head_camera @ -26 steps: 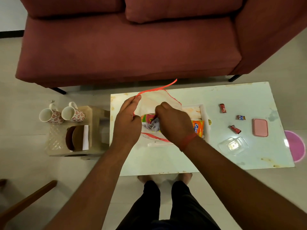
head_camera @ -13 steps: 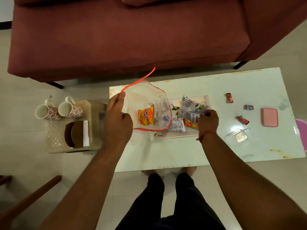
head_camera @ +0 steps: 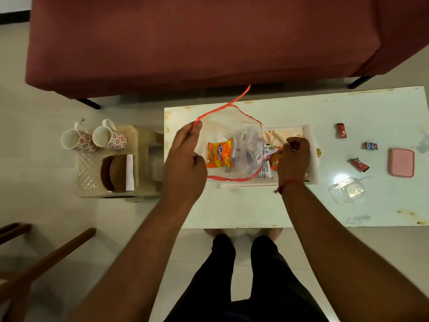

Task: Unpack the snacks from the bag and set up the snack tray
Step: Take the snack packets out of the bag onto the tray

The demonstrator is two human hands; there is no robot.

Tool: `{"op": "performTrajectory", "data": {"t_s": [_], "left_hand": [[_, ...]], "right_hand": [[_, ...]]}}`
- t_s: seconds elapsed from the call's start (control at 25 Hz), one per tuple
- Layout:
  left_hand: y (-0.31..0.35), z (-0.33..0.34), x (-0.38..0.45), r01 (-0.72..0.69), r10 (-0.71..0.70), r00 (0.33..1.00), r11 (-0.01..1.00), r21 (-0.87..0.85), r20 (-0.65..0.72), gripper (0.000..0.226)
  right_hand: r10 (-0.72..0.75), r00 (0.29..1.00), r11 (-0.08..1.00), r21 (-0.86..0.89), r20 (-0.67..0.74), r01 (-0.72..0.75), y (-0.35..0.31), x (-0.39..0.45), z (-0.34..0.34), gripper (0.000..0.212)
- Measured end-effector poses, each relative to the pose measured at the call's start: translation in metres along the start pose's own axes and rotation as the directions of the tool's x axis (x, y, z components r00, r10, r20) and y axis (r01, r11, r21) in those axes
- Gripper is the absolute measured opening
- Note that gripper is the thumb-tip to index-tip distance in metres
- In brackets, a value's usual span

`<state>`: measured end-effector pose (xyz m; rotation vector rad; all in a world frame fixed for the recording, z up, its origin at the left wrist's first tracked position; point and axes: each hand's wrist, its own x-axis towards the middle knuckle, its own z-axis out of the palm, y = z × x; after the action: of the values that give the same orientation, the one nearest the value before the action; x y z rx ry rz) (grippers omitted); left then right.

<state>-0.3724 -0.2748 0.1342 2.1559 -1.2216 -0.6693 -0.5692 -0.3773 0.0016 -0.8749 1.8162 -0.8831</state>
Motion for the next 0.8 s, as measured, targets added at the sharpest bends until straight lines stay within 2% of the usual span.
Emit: {"op": "performTrajectory", "data": {"t_s": [0.04, 0.08, 0.16, 0.2, 0.24, 0.28, 0.32, 0.36, 0.4, 0.48, 0.56, 0.64, 0.72, 0.8], "left_hand": [[0.005, -0.001, -0.002, -0.011, 0.011, 1.0, 1.0, 0.003, 0.014, 0.06], [0.01, -0.001, -0.004, -0.026, 0.026, 0.999, 1.0, 0.009, 0.028, 0.06], [0.025, -0.002, -0.008, -0.05, 0.049, 0.997, 0.999, 0.012, 0.051, 0.057], [0.032, -0.002, -0.011, -0.061, 0.061, 0.997, 0.998, 0.011, 0.054, 0.056], [0.039, -0.003, -0.013, -0.076, 0.075, 0.996, 0.997, 0.007, 0.05, 0.056], [0.046, -0.003, -0.015, -0.09, 0.09, 0.995, 0.996, -0.002, 0.044, 0.056], [0.053, -0.004, -0.018, -0.101, 0.101, 0.994, 0.995, -0.017, 0.04, 0.056], [0.058, -0.004, -0.02, -0.108, 0.109, 0.993, 0.994, -0.034, 0.041, 0.056], [0.063, -0.004, -0.023, -0.112, 0.114, 0.992, 0.992, -0.055, 0.045, 0.056], [0.067, -0.005, -0.028, -0.11, 0.115, 0.992, 0.989, -0.097, 0.053, 0.056], [0.066, -0.005, -0.033, -0.107, 0.113, 0.993, 0.986, -0.127, 0.042, 0.055], [0.064, -0.002, -0.037, -0.103, 0.107, 0.994, 0.984, -0.143, 0.02, 0.054], [0.06, 0.002, -0.039, -0.092, 0.093, 0.996, 0.988, -0.125, 0.004, 0.053], [0.055, 0.007, -0.04, -0.071, 0.07, 0.997, 0.993, -0.099, -0.013, 0.054]], "right_hand": [[-0.173, 0.985, 0.984, 0.04, 0.022, 0.172, -0.017, -0.02, -0.005, 0.019], [-0.336, 0.938, 0.942, 0.047, 0.081, 0.333, -0.034, -0.041, -0.01, 0.017], [-0.51, 0.803, 0.833, -0.057, 0.307, 0.551, -0.052, -0.069, -0.004, 0.014], [-0.498, 0.735, 0.772, -0.151, 0.46, 0.618, -0.055, -0.072, 0.007, 0.016], [-0.403, 0.664, 0.687, -0.271, 0.63, 0.674, -0.055, -0.068, 0.023, 0.019], [-0.233, 0.597, 0.562, -0.395, 0.768, 0.727, -0.051, -0.059, 0.039, 0.024], [-0.024, 0.575, 0.478, -0.496, 0.818, 0.725, -0.045, -0.049, 0.052, 0.031], [0.134, 0.591, 0.388, -0.591, 0.795, 0.707, -0.04, -0.037, 0.064, 0.038], [0.188, 0.612, 0.297, -0.638, 0.768, 0.71, -0.035, -0.024, 0.069, 0.044], [0.226, 0.67, 0.268, -0.706, 0.707, 0.656, -0.023, -0.007, 0.072, 0.051], [0.244, 0.683, 0.26, -0.725, 0.689, 0.638, -0.019, -0.002, 0.067, 0.051], [0.188, 0.723, 0.293, -0.74, 0.665, 0.605, -0.012, -0.001, 0.06, 0.043], [0.114, 0.785, 0.391, -0.754, 0.609, 0.528, -0.014, -0.005, 0.053, 0.033], [0.063, 0.778, 0.494, -0.697, 0.625, 0.52, -0.027, -0.02, 0.048, 0.03]]}}
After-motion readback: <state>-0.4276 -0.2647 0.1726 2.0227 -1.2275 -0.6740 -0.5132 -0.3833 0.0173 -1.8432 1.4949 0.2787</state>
